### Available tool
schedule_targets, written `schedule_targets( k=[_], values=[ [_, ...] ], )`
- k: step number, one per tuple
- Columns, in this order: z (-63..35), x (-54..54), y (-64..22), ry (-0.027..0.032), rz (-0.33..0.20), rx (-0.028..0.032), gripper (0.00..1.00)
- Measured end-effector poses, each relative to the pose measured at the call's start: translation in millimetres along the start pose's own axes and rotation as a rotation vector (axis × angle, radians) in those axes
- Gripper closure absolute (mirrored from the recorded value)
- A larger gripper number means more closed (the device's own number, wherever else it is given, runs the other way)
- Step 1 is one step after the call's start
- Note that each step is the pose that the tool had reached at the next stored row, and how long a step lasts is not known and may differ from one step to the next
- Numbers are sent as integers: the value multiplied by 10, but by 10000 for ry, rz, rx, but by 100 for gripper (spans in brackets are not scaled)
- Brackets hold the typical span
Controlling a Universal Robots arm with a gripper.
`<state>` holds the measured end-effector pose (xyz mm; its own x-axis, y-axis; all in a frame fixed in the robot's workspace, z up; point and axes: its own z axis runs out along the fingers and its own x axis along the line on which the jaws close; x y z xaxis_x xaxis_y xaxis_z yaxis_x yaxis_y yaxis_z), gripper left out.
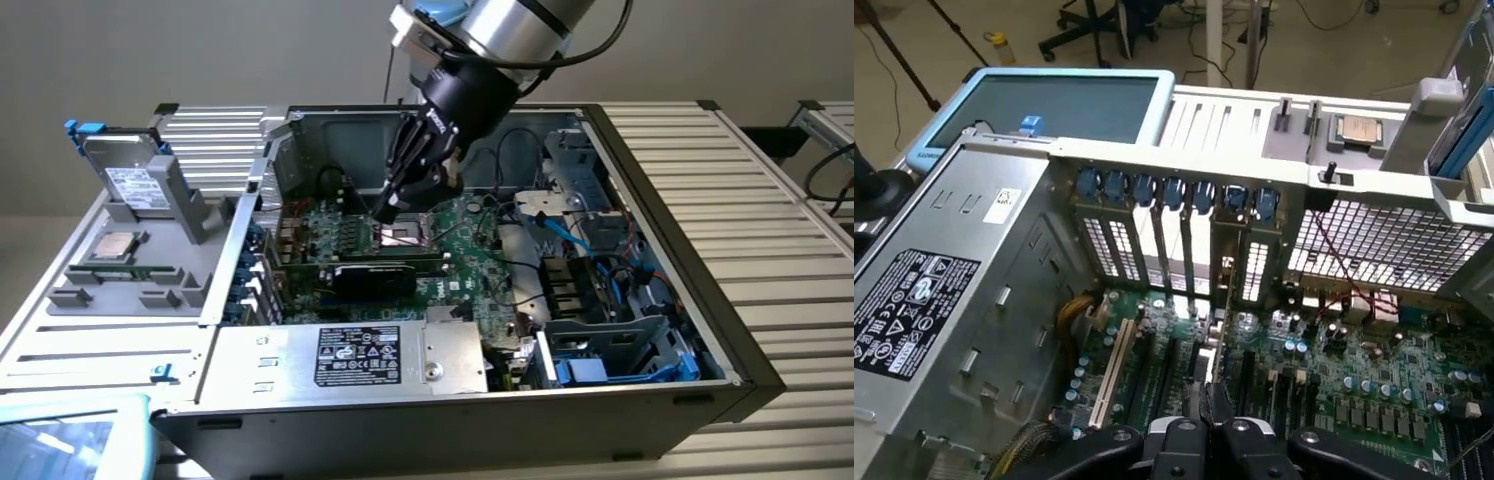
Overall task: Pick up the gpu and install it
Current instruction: 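Insert the gpu into the slot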
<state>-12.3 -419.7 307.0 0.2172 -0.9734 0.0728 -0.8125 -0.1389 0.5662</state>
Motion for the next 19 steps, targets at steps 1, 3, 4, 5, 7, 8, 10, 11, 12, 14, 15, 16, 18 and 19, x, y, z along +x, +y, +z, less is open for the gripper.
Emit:
schedule_targets(
  k=[1, 3, 4, 5, 7, 8, 10, 11, 12, 14, 15, 16, 18, 19],
  values=[
    [1, -3, -1, 62, -41, 135, 88],
    [3, -6, -4, 189, -115, 416, 88],
    [3, -7, -4, 255, -153, 570, 88],
    [4, -8, -5, 321, -189, 725, 88],
    [6, -11, -7, 453, -261, 1034, 88],
    [6, -11, -7, 520, -297, 1191, 88],
    [8, -12, -8, 660, -370, 1532, 88],
    [8, -13, -9, 728, -405, 1700, 88],
    [9, -14, -10, 795, -440, 1867, 88],
    [10, -15, -11, 932, -510, 2197, 88],
    [11, -17, -12, 994, -547, 2343, 88],
    [13, -19, -14, 1052, -585, 2477, 88],
    [17, -21, -17, 1156, -664, 2679, 88],
    [21, -21, -19, 1195, -706, 2747, 88]
  ],
)
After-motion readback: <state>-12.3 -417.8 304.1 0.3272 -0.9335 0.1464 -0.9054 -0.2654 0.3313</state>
